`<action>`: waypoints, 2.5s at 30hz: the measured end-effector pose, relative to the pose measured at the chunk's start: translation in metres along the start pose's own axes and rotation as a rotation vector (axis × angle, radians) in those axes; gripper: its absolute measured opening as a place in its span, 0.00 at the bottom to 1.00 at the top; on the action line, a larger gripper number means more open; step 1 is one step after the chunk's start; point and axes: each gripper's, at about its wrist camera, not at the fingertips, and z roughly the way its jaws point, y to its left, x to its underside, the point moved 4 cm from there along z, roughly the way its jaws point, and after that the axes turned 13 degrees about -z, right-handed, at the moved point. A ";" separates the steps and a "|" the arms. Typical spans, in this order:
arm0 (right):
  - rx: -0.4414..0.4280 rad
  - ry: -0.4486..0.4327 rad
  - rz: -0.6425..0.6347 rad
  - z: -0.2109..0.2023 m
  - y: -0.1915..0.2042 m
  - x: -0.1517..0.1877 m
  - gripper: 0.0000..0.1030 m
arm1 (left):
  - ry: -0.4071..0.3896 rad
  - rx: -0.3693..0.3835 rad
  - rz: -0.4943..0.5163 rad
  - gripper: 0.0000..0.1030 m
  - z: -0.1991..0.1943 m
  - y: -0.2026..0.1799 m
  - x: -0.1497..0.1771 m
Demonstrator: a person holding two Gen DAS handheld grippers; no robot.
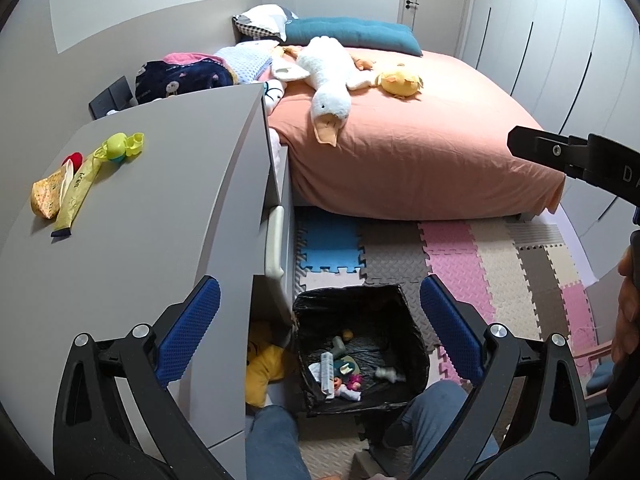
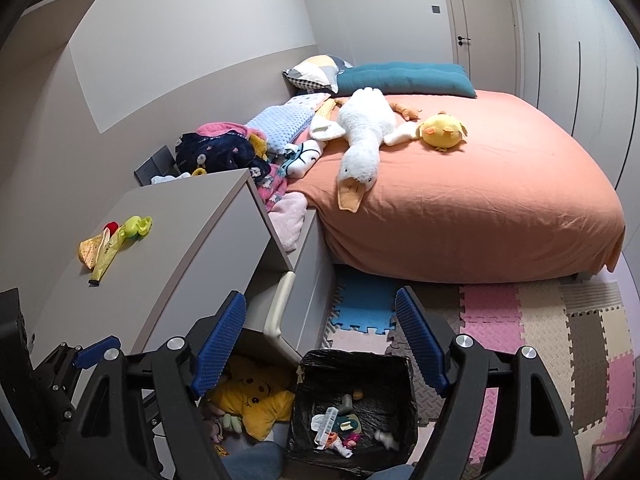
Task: Collect trash
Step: 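Move both open grippers back over the desk toward the remaining items, then grasp the yellow snack bag with left while right grasps the yellow-green toy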
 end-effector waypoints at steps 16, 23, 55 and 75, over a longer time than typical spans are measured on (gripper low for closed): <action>-0.100 0.002 -0.067 0.032 0.061 -0.020 0.76 | -0.015 -0.073 -0.090 0.94 -0.001 0.068 -0.018; -0.142 0.011 -0.102 0.048 0.088 -0.034 0.76 | -0.027 -0.095 -0.113 0.94 0.000 0.095 -0.029; -0.312 0.087 -0.204 0.153 0.197 -0.092 0.76 | -0.038 -0.231 -0.232 0.94 0.046 0.244 -0.086; -0.360 0.140 -0.271 0.217 0.262 -0.126 0.76 | 0.019 -0.204 -0.238 0.67 0.085 0.280 -0.125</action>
